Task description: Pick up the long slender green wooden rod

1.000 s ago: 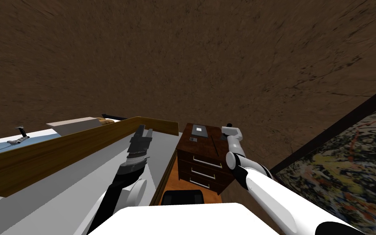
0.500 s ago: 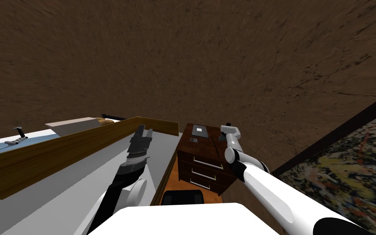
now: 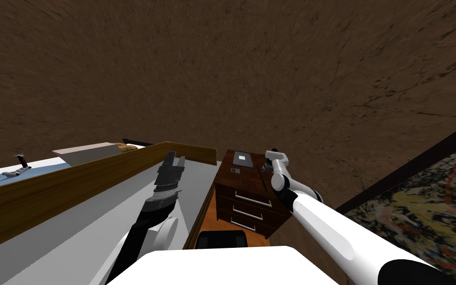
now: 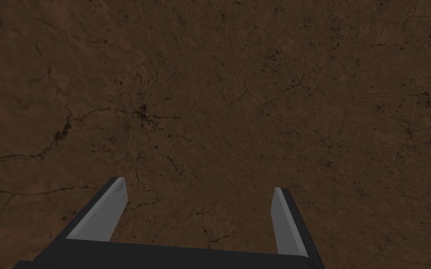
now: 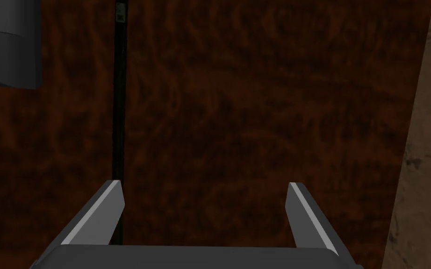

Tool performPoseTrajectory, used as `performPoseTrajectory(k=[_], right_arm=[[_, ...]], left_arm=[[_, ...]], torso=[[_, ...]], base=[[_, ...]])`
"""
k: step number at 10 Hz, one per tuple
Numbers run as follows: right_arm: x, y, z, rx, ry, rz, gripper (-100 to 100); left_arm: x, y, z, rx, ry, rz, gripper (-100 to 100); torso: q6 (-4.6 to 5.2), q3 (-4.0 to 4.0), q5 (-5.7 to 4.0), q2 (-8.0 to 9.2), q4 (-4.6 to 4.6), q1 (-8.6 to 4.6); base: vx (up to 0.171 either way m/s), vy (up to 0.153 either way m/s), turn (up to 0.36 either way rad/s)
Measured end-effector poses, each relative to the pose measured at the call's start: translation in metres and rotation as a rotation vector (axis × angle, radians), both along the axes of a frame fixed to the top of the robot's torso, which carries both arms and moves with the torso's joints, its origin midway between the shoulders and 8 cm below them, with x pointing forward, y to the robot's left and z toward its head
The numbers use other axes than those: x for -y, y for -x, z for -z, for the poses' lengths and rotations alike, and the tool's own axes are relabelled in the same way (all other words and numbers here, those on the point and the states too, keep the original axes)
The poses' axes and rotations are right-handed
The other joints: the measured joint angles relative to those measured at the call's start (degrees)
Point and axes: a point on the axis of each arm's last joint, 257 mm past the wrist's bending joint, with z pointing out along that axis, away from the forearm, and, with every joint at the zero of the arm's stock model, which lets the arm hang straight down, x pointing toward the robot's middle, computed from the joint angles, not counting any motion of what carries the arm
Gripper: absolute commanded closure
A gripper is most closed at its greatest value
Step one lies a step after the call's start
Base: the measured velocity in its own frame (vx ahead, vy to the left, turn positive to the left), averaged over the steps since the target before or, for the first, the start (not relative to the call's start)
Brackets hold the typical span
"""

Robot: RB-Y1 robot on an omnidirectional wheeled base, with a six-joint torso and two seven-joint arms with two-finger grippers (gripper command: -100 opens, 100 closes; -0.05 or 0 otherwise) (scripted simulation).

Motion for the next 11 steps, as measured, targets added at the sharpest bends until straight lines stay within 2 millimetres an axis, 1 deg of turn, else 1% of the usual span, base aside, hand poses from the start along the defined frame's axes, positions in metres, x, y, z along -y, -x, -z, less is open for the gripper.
performPoseTrajectory(k=[5, 6, 8, 9, 10, 11], right_arm=[[-0.046, 0.014, 0.018, -0.089, -0.142, 0.057, -100], [-0.047, 0.015, 0.018, -0.096, -0.149, 0.06, -100], [-0.059, 0.019, 0.023, -0.123, -0.184, 0.07, -100], [-0.06, 0.019, 0.023, -0.125, -0.186, 0.073, 0], [-0.06, 0.019, 0.023, -0.125, -0.186, 0.073, -100], [-0.061, 0.021, 0.032, -0.13, -0.187, 0.069, -100]], left_arm=[[0.0, 0.0, 0.0, 0.0, 0.0, 0.0, 0], [0.0, 0.0, 0.0, 0.0, 0.0, 0.0, 0], [0.0, 0.0, 0.0, 0.0, 0.0, 0.0, 0], [0.0, 0.0, 0.0, 0.0, 0.0, 0.0, 0], [0.0, 0.0, 0.0, 0.0, 0.0, 0.0, 0], [0.0, 0.0, 0.0, 0.0, 0.0, 0.0, 0]], torso=[[0.0, 0.01, 0.0, 0.02, 0.01, -0.03], [0.01, 0.03, 0.0, 0.04, 0.01, -0.03], [0.01, 0.03, -0.01, 0.04, 0.02, -0.06], [0.01, 0.03, -0.01, 0.06, 0.02, -0.05], [0.01, 0.04, -0.01, 0.07, 0.02, -0.04], [0.02, -0.01, -0.01, -0.02, 0.0, 0.0]], base=[[0.012, 0.001, -0.005], [0.005, -0.002, -0.01], [0.004, -0.004, -0.006], [0.0, 0.0, 0.0], [0.034, 0.015, -0.047], [0.058, 0.014, -0.055]])
